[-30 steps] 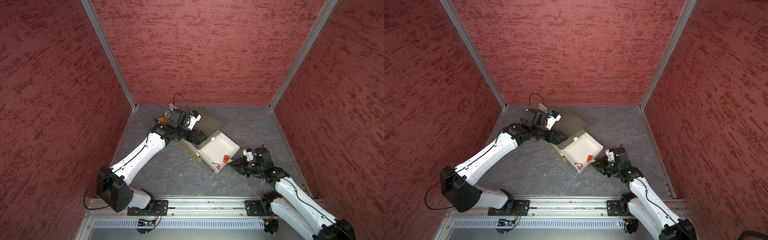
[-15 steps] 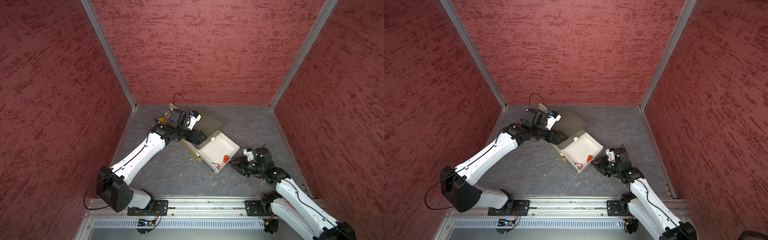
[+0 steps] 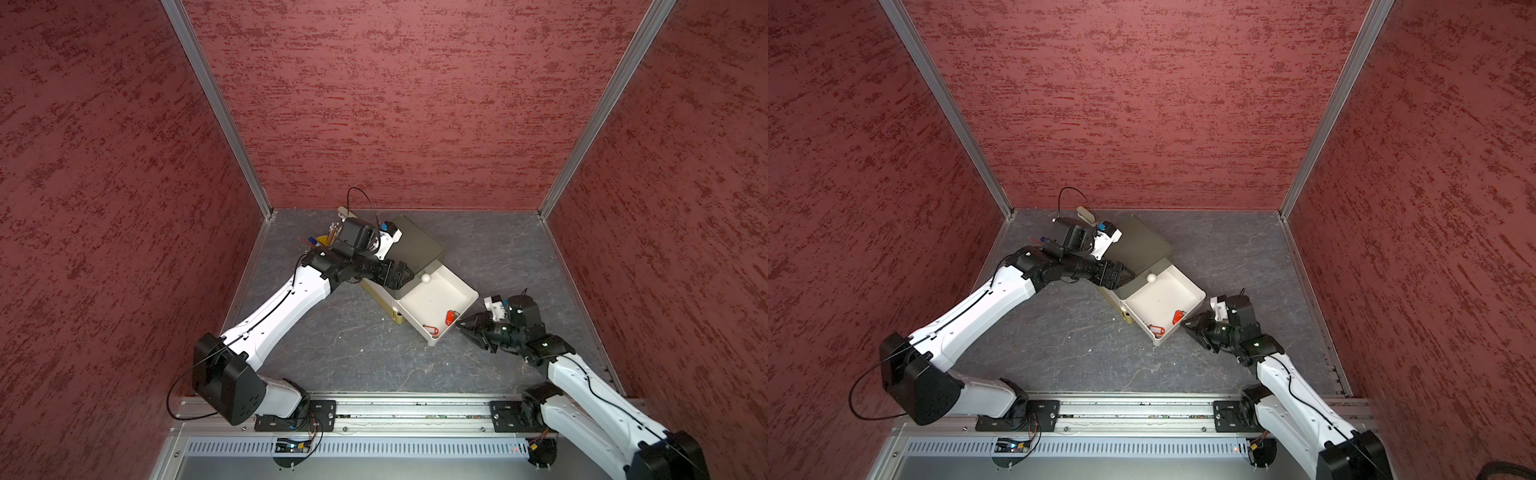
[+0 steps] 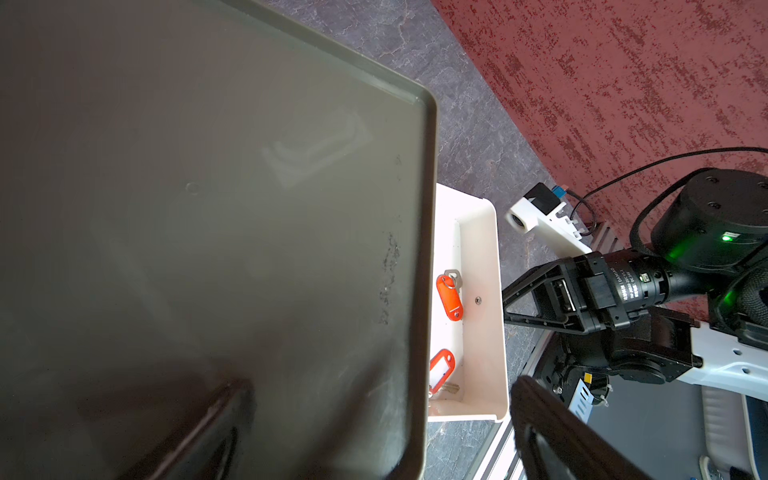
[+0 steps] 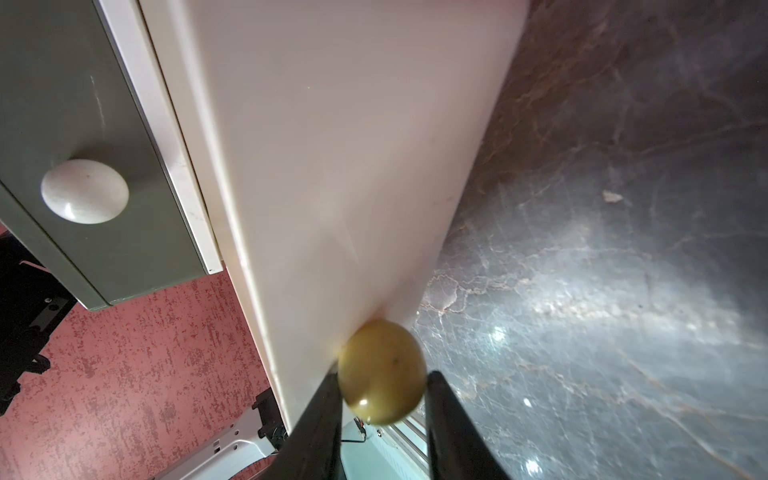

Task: Take the keys out of the drawer
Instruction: Open the drawer in the storage box.

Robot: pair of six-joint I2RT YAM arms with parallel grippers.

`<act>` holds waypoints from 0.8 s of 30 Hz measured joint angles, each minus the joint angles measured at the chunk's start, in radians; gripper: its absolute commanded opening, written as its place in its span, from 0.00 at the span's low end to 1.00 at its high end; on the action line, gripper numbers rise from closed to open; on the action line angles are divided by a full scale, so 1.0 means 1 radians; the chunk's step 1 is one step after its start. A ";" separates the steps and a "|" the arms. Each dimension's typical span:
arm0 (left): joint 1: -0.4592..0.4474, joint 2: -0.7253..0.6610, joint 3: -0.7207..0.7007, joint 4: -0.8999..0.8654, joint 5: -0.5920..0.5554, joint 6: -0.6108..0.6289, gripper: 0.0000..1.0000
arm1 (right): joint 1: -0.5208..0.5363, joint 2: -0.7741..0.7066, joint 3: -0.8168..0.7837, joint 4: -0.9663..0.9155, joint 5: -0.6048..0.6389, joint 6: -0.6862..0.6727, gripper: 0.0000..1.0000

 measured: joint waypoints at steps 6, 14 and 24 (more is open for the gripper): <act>0.000 0.000 0.000 0.000 0.000 0.000 1.00 | 0.000 0.019 -0.007 0.057 -0.001 0.001 0.23; 0.000 0.000 0.002 -0.002 0.000 0.000 1.00 | 0.000 0.009 0.024 0.031 0.010 -0.016 0.13; 0.000 0.000 0.003 -0.005 0.000 0.000 1.00 | -0.003 -0.029 0.125 -0.032 0.030 -0.074 0.20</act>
